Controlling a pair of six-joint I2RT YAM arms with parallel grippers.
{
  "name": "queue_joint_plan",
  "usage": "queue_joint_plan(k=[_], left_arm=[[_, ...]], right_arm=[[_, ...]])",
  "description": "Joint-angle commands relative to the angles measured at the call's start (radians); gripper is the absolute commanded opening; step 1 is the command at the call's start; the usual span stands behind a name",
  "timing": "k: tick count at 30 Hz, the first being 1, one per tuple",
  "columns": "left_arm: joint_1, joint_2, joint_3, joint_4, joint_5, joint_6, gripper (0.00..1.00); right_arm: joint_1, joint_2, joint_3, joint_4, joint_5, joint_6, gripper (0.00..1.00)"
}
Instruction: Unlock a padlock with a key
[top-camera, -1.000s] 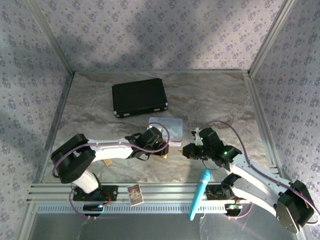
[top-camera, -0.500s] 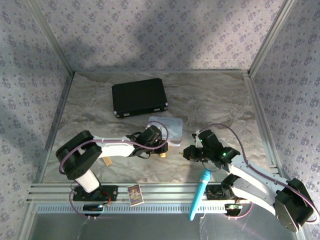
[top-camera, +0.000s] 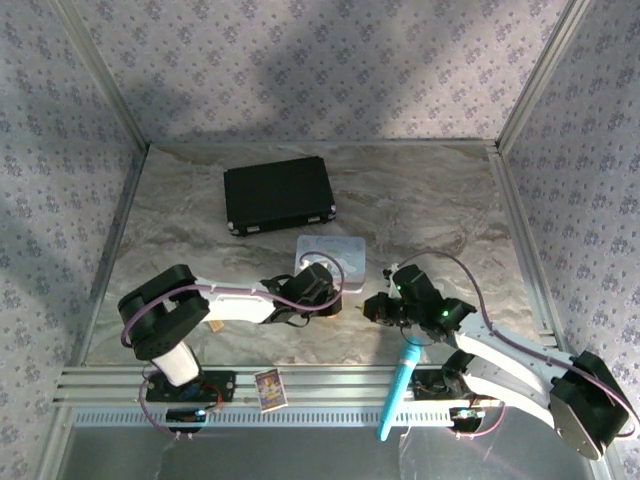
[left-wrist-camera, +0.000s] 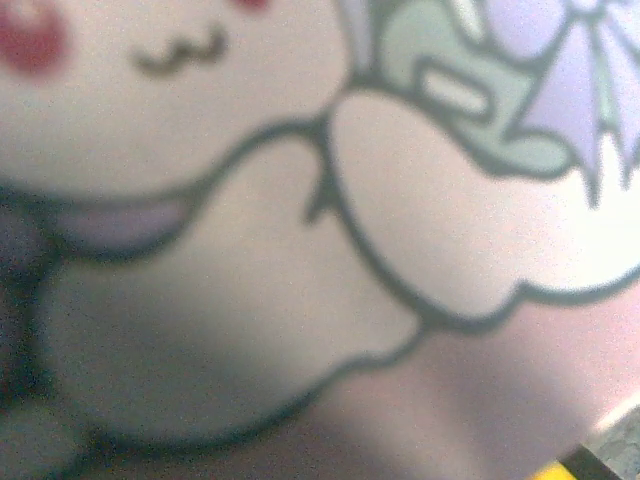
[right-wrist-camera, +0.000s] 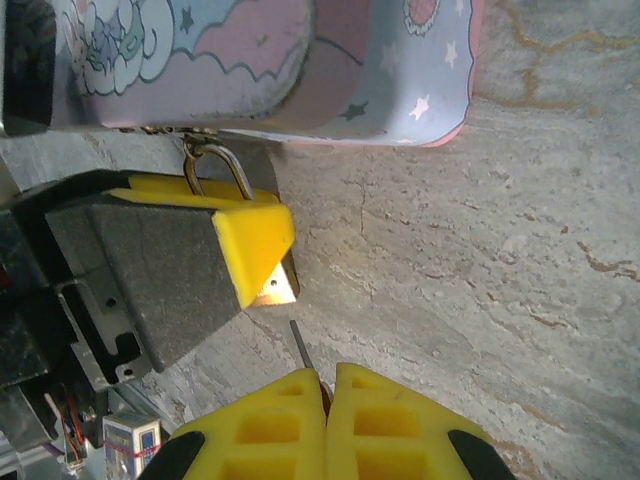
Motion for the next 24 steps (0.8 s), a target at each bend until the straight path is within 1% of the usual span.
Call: queue_joint_plan(k=[1,3,5,13,17,21,24], left_arm=[[-0.019,0.008,-0.009,-0.023,-0.025,-0.026,0.23],[-0.019,0.006,-0.002,-0.029,-0.033,-0.031,0.15],[-0.02,-0.004,0.005,-0.036,-0.045,-0.043,0.11],[-0.014,-0.073,0.061,-0.076,-0.092,-0.183,0.1],[-0.005,-0.066,0.061,0.001,-0.062,-0.286,0.1],[0.001,-0.066,0.062,0.016,-0.045,-0.4,0.11],[0.013,-0.068,0.03,0.053,-0.026,-0.51,0.11]], right_arm=[[0.012,0.009,-0.016,0.044,0.033,0.039,0.0],[0.018,0.021,-0.028,0.078,0.023,0.061,0.0],[0.017,0.044,-0.047,0.137,0.002,0.101,0.0],[0.003,0.151,-0.164,0.532,-0.133,0.372,0.0],[-0.014,0.151,-0.164,0.563,-0.187,0.43,0.0],[-0.048,0.152,-0.185,0.608,-0.248,0.465,0.0],[-0.067,0.148,-0.188,0.577,-0.276,0.453,0.0]])
